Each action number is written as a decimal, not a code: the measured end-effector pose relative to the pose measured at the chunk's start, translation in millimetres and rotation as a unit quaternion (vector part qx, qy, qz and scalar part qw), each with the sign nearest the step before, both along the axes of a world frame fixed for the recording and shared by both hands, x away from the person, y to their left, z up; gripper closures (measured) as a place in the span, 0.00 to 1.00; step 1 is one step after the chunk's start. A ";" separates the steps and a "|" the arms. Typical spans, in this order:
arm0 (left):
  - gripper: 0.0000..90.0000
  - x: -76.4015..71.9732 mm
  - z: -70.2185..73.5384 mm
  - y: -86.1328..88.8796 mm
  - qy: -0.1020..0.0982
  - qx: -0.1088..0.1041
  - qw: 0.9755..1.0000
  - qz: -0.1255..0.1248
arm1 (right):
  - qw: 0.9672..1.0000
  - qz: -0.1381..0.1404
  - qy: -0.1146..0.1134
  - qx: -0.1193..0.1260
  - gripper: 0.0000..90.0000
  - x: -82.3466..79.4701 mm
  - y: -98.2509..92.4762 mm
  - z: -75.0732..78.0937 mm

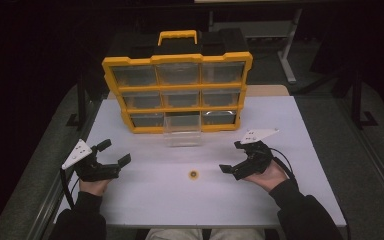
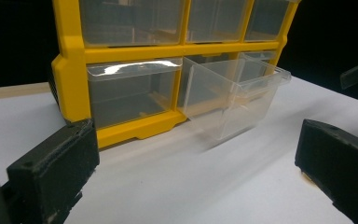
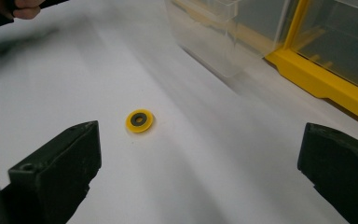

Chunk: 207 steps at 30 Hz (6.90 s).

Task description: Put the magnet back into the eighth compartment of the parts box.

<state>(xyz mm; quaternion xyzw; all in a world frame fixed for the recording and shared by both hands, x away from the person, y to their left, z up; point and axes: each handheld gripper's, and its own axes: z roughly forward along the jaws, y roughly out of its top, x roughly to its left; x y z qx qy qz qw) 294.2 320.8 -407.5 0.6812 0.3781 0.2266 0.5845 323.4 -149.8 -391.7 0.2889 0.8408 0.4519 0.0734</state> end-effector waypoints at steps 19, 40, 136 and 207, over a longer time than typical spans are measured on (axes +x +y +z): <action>0.00 0.2 -0.4 -1.9 0.002 0.005 1.000 -0.006 | 0.998 0.044 0.029 -0.041 0.00 8.1 32.1 -12.8; 0.00 0.8 -0.9 -2.9 0.007 -0.003 1.000 -0.012 | 0.992 0.084 0.041 -0.083 0.00 14.6 65.8 -15.5; 0.00 1.8 -1.0 -2.0 0.002 -0.007 1.000 -0.018 | 0.989 0.109 0.033 -0.098 0.68 41.0 115.5 42.5; 0.00 3.5 -1.5 -0.5 0.004 -0.018 0.999 -0.026 | 0.994 0.016 0.067 -0.088 0.59 128.0 134.2 36.2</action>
